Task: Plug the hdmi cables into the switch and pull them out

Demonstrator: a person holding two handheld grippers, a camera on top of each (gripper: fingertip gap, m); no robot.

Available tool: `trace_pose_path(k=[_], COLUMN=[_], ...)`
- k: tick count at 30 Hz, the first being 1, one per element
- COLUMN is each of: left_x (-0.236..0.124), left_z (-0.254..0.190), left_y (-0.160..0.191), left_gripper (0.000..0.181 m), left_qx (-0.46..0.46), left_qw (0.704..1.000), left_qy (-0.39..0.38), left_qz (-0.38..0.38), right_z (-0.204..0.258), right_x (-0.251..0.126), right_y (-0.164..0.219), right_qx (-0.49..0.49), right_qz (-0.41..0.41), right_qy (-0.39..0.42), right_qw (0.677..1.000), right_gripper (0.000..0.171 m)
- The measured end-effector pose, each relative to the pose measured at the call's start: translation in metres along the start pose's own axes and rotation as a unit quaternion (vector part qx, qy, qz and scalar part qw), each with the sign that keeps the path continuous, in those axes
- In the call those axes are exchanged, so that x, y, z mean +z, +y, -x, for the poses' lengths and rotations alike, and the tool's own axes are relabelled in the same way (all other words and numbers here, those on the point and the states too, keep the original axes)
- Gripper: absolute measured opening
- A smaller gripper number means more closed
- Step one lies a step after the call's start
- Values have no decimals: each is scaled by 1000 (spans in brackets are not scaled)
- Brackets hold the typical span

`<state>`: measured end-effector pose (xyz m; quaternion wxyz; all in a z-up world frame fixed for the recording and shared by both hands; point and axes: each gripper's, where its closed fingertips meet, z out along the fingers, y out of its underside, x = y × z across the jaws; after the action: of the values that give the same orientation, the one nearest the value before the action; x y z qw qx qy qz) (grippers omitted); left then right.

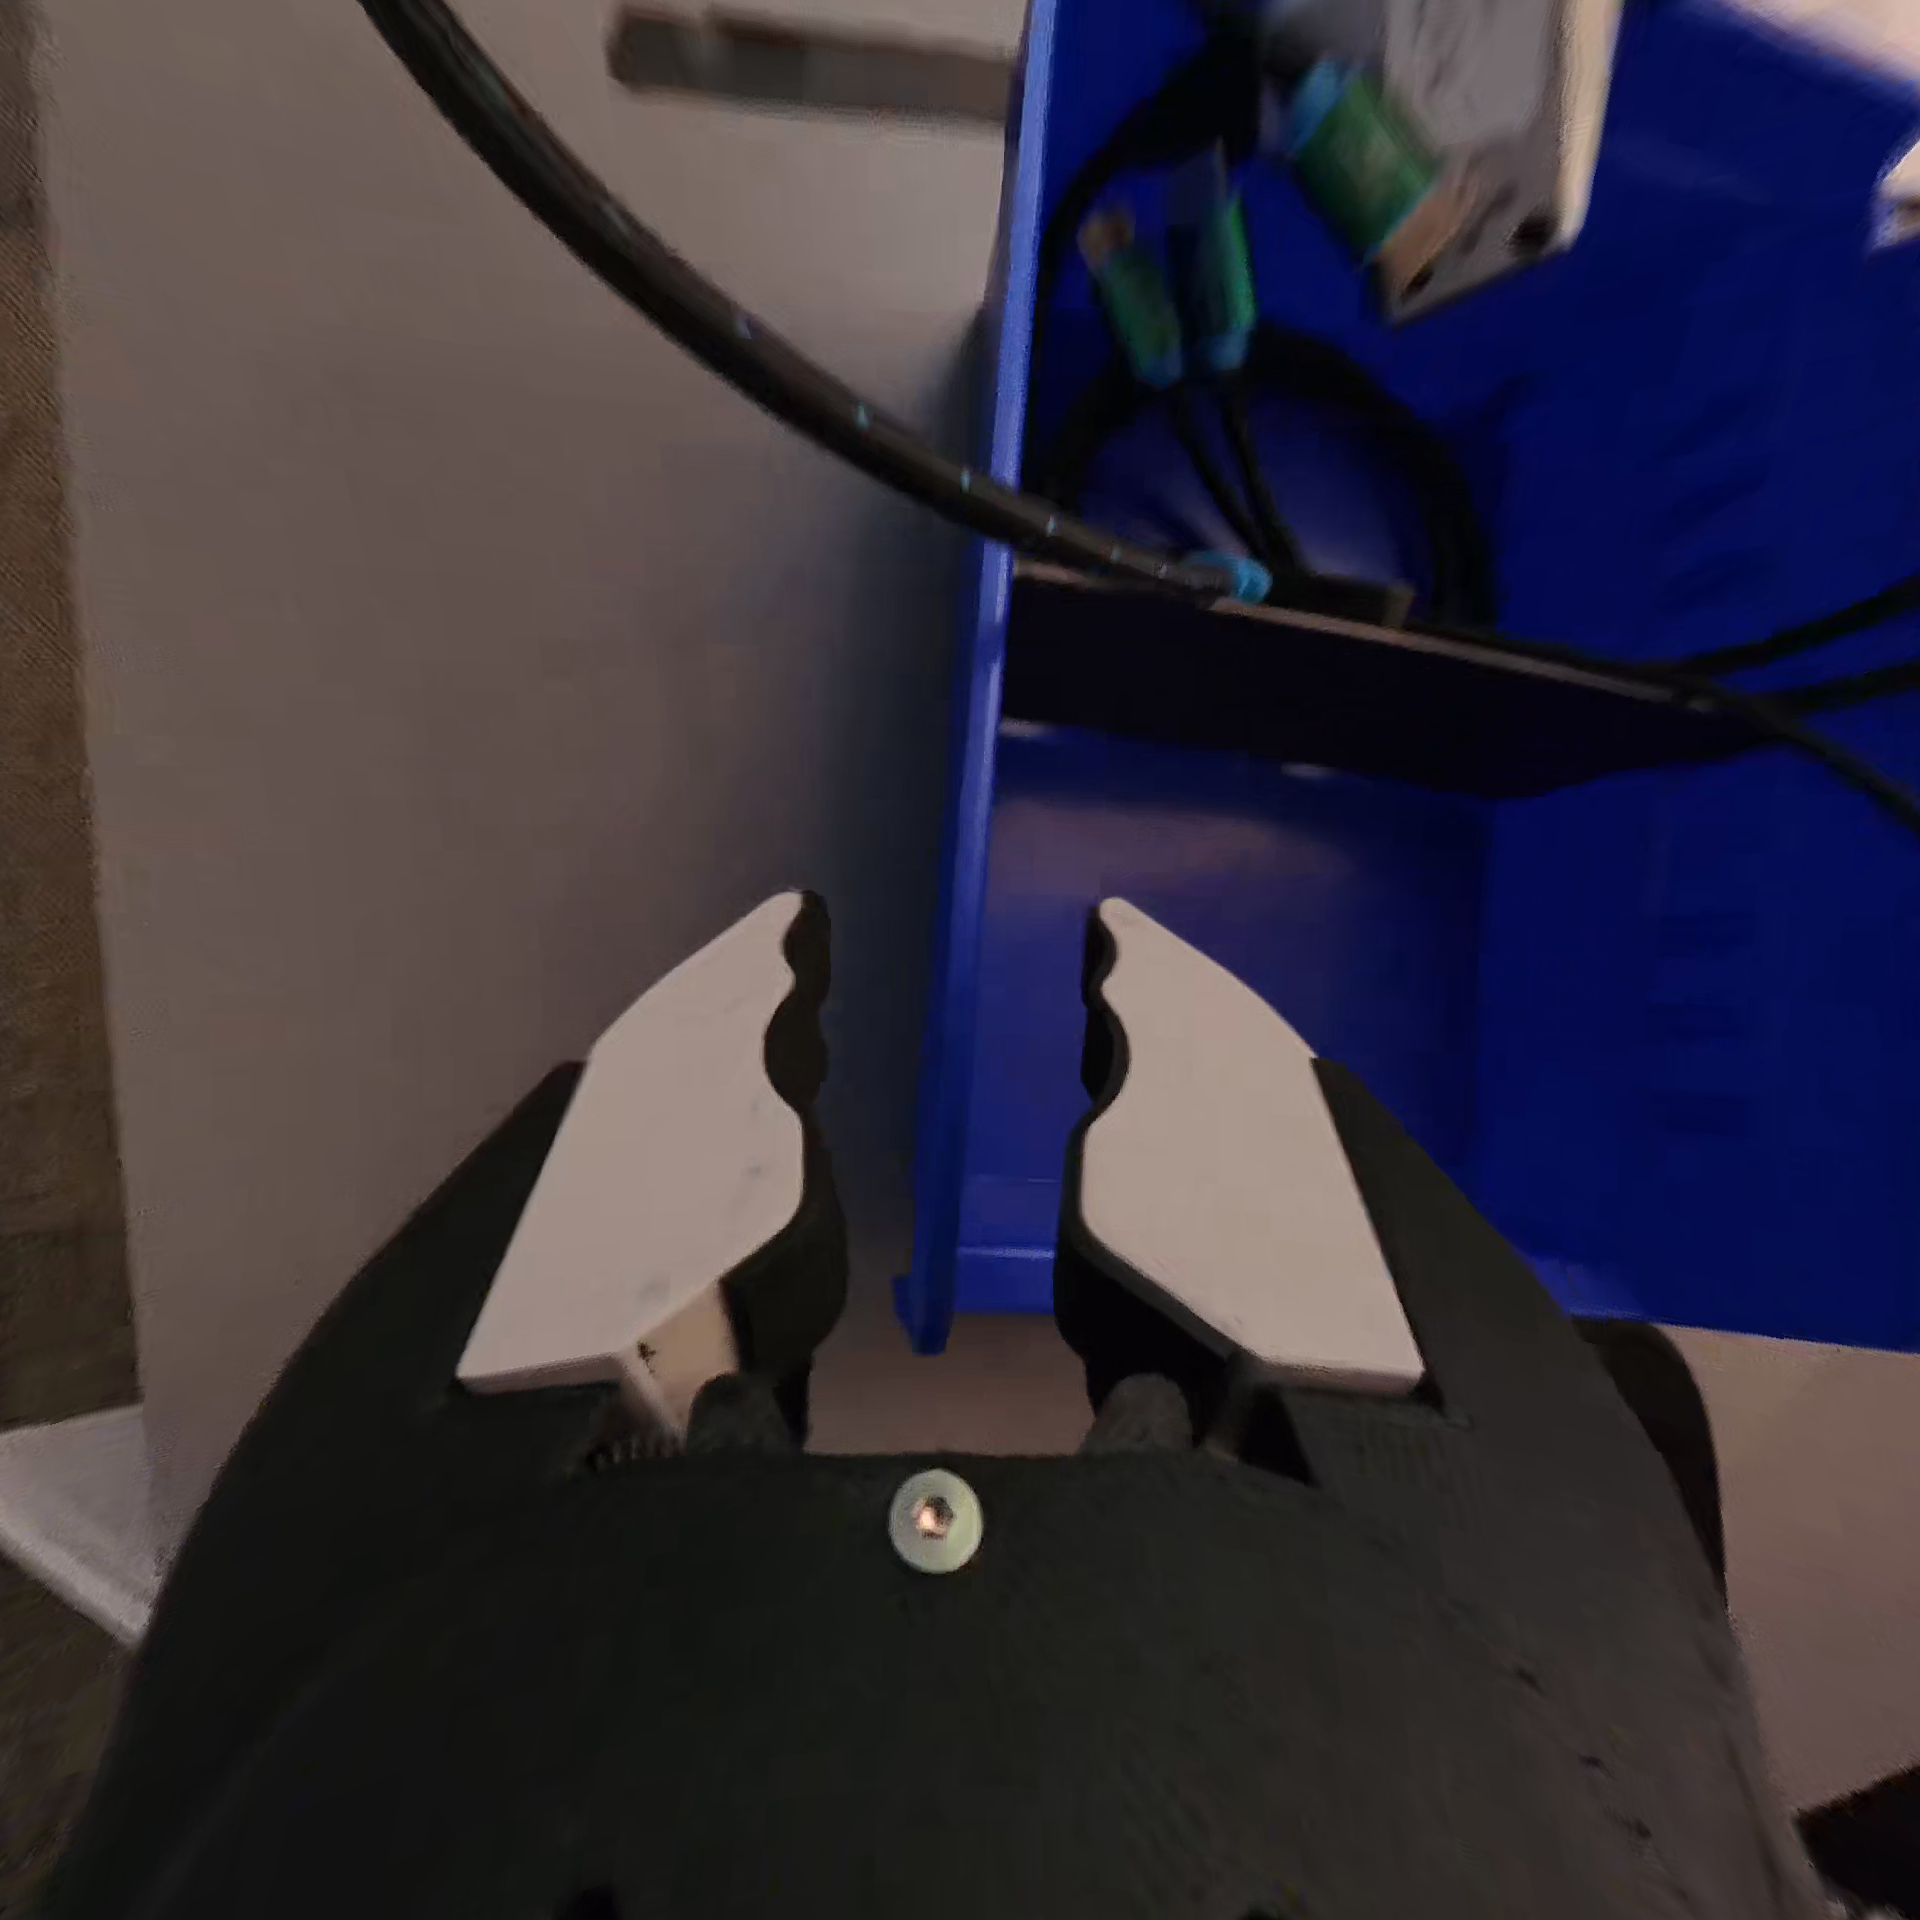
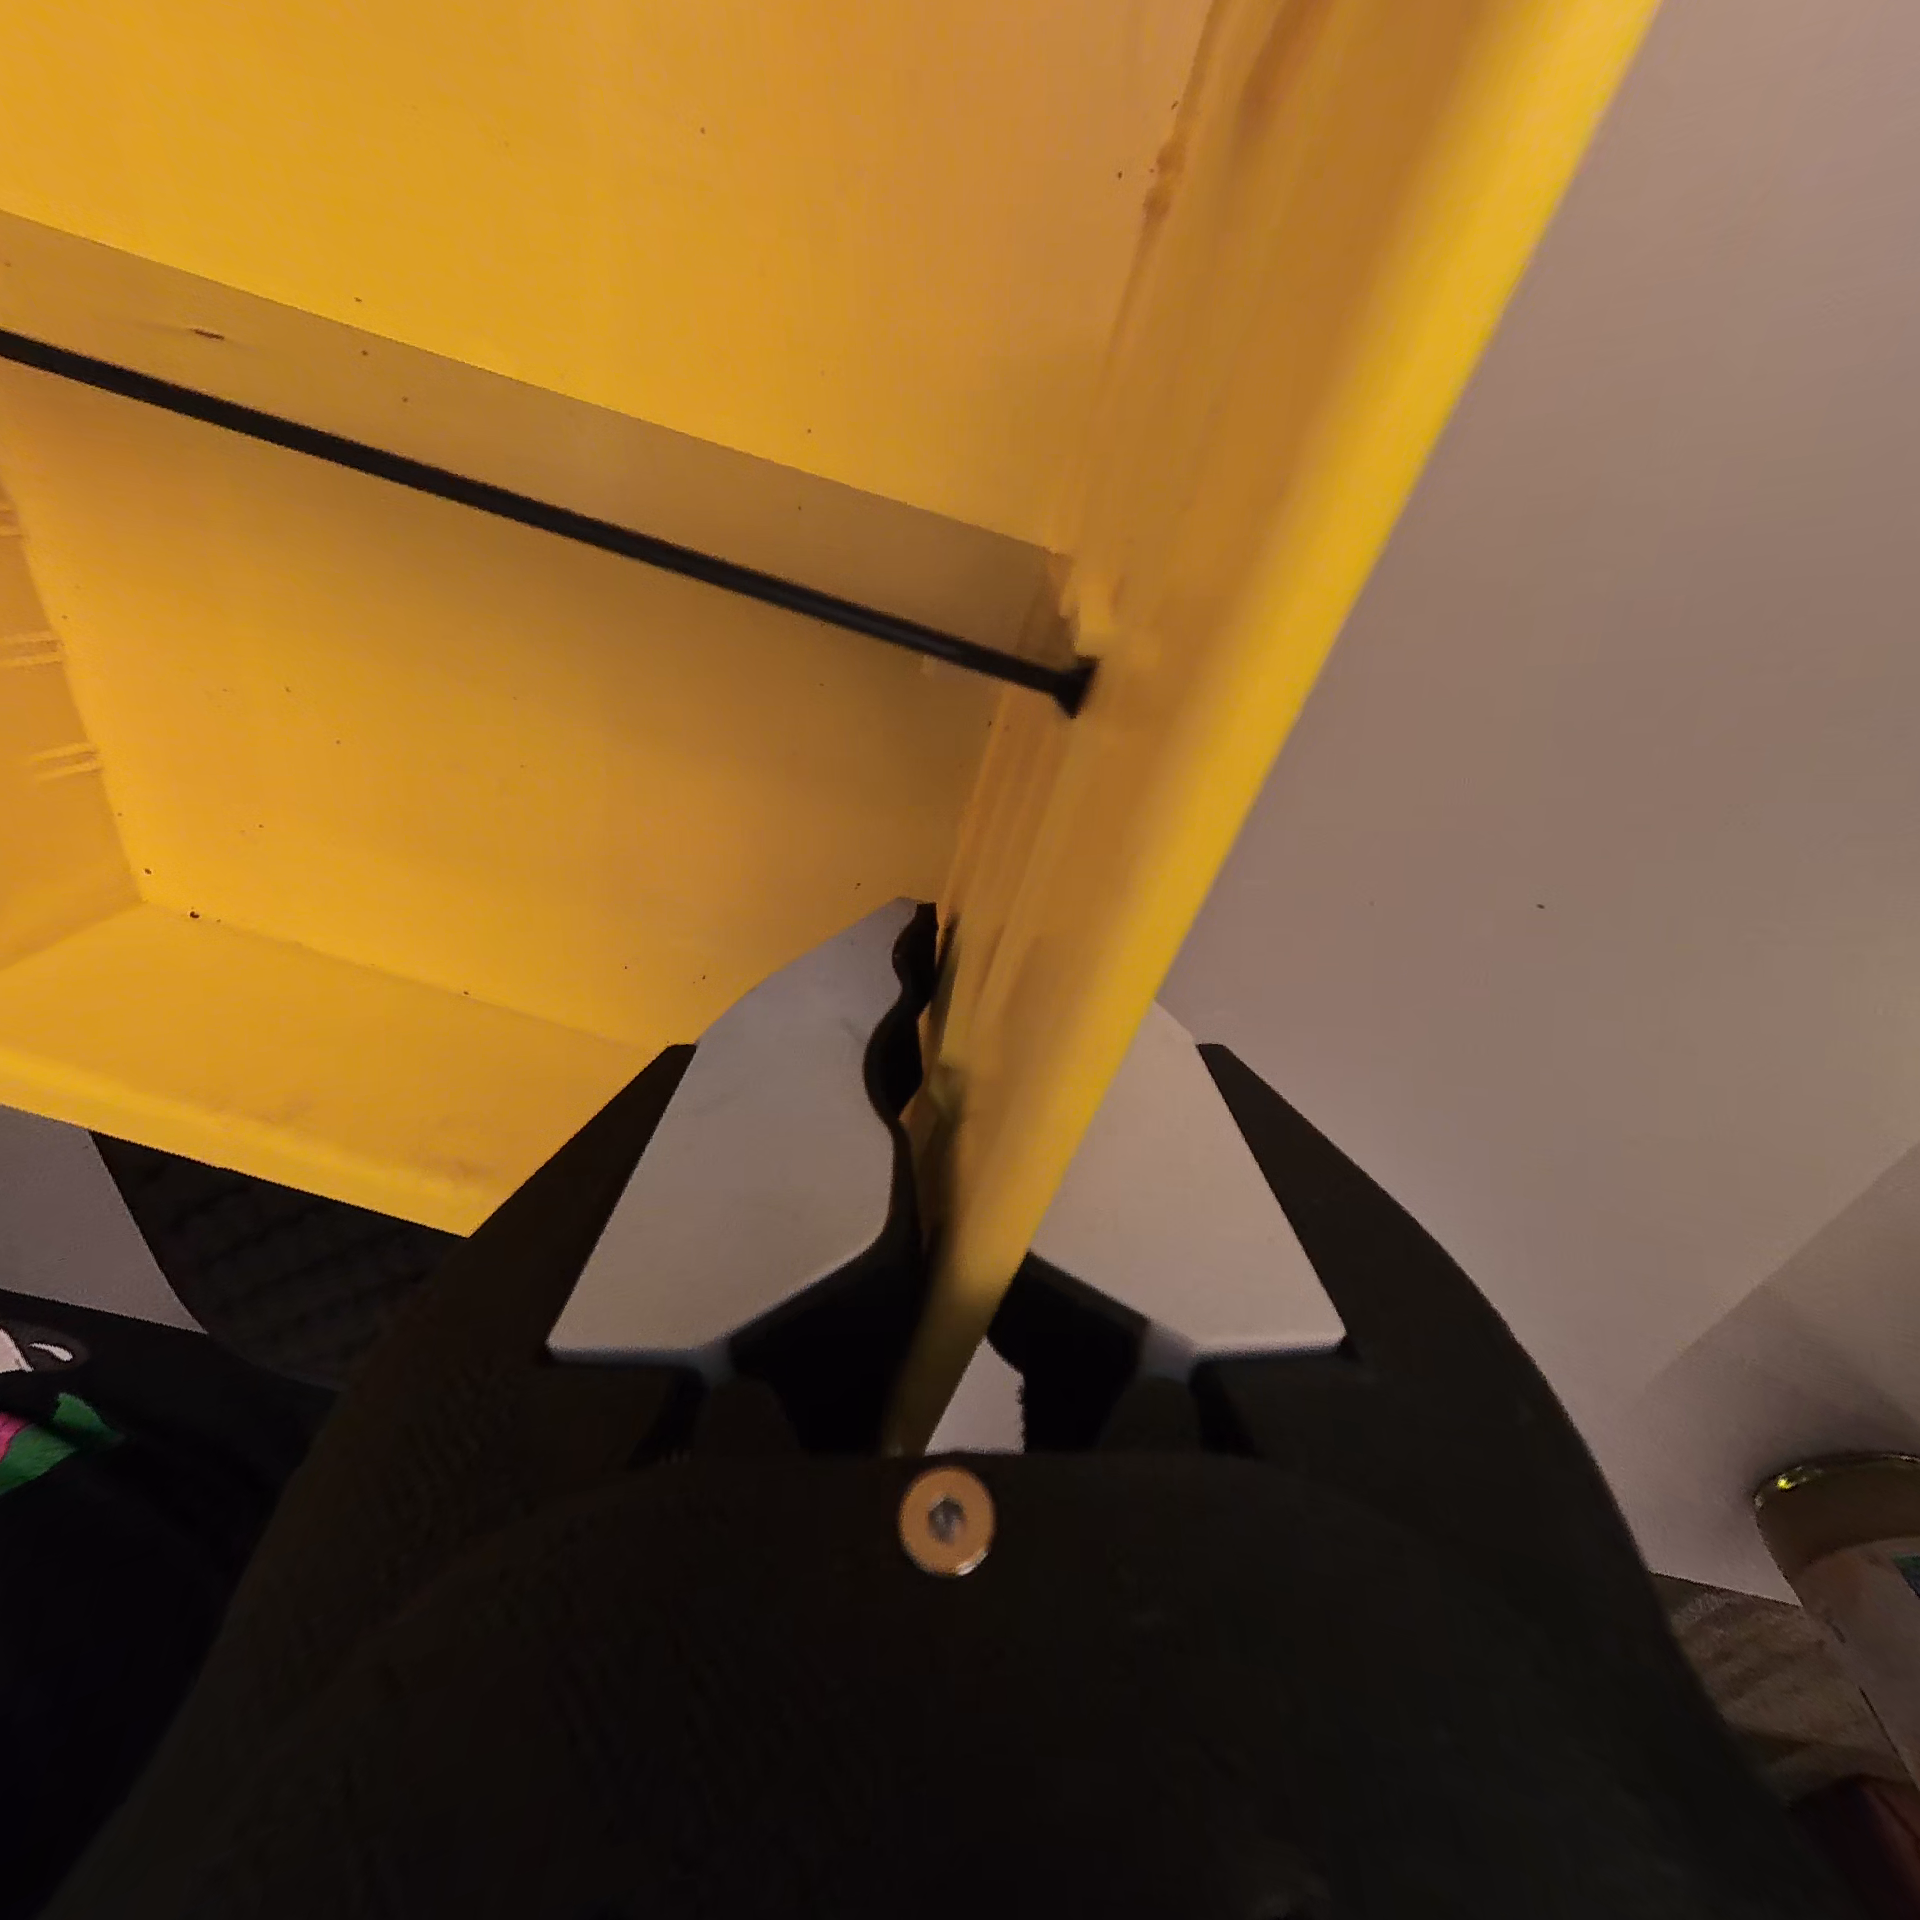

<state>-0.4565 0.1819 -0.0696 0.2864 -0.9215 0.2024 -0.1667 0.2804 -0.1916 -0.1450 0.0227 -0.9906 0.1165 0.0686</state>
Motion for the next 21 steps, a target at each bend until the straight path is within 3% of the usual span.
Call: trace_pose_path(k=[2,9,15,21], left_x=[16,23,20,16], left_z=[-2,6,19,8], left_y=[13,8,7,17], left_gripper=[7,7,7,8], left_qx=[-7,-96,-130,-88], left_qw=[999,994,991,995], left_qy=[13,35,5,7], left_qz=[48,25,6,40], right_z=[0,0,0,-2], right_x=[0,0,0,0], right_y=[0,1,1,-3], right_qx=[2,5,6,18], right_qz=[0,1,2,2], right_qy=[1,-1,-2,2], right_qw=[1000,1000,1000,1000], right_gripper=[5,5,5,5])
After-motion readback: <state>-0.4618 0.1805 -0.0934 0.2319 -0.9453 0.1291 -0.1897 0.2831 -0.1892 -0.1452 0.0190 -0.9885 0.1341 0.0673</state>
